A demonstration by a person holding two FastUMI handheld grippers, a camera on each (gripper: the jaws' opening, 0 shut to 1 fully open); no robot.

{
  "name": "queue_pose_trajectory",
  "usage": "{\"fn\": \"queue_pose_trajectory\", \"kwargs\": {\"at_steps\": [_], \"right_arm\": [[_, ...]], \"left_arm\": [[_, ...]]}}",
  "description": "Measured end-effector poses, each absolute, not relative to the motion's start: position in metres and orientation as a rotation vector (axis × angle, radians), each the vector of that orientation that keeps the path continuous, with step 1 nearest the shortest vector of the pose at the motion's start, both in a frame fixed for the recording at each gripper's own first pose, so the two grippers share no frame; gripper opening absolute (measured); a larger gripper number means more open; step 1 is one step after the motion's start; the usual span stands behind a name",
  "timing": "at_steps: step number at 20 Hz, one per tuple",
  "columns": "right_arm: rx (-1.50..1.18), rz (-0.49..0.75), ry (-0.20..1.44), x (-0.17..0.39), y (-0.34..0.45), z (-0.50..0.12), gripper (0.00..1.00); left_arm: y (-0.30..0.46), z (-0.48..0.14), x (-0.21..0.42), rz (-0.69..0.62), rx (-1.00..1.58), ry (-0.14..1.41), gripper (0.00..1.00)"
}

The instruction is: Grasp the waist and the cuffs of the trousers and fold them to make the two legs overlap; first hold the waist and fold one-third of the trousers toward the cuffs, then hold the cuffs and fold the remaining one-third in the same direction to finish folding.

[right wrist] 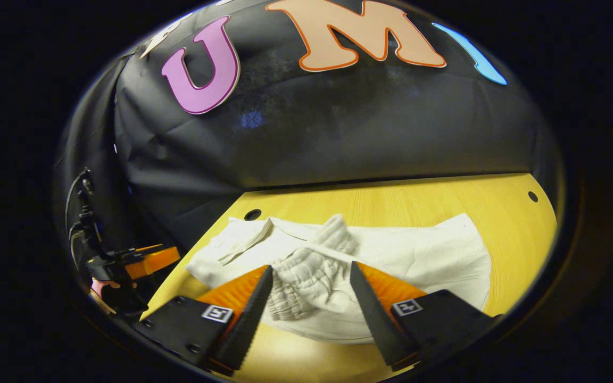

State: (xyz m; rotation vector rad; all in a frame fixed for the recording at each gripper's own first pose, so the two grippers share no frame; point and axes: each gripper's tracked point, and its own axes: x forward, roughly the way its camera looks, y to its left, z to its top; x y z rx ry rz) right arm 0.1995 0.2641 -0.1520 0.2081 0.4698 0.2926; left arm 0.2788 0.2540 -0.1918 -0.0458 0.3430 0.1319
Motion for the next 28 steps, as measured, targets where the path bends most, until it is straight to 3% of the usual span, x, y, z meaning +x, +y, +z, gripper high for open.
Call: {"fn": "queue_pose_trajectory", "kwargs": {"at_steps": [1,5,6,8,13,14,15,18,19,20,24,28], "right_arm": [[0.197,0.28,0.453,0.201,0.26,-0.149,0.97],[0.168,0.228,0.435,0.197,0.232,-0.138,0.92],[0.155,0.21,0.431,0.196,0.223,-0.136,0.97],[0.135,0.175,0.429,0.192,0.205,-0.134,0.92],[0.108,0.109,0.437,0.177,0.175,-0.136,0.93],[0.106,0.103,0.441,0.176,0.172,-0.137,0.97],[0.106,0.099,0.441,0.174,0.169,-0.137,0.93],[0.117,0.096,0.437,0.173,0.167,-0.133,0.97],[0.123,0.096,0.433,0.173,0.167,-0.13,0.97],[0.128,0.097,0.43,0.171,0.165,-0.127,0.97],[0.112,0.089,0.417,0.167,0.155,-0.122,0.93],[0.081,0.086,0.408,0.16,0.144,-0.116,0.97]], "left_arm": [[0.259,-0.202,0.284,0.133,-0.043,0.368,0.98],[0.274,-0.238,0.295,0.14,-0.047,0.444,0.98],[0.277,-0.244,0.296,0.143,-0.047,0.456,0.96],[0.282,-0.254,0.299,0.157,-0.037,0.48,0.96],[0.289,-0.265,0.305,0.157,-0.03,0.515,0.96],[0.288,-0.265,0.307,0.155,-0.028,0.517,0.94],[0.289,-0.266,0.305,0.159,-0.02,0.535,0.93],[0.287,-0.268,0.307,0.162,-0.012,0.547,0.88],[0.284,-0.268,0.305,0.159,-0.014,0.556,0.81],[0.279,-0.267,0.307,0.15,-0.021,0.553,0.67],[0.266,-0.263,0.312,0.129,-0.041,0.546,0.02],[0.262,-0.252,0.308,0.154,-0.084,0.54,0.0]]}}
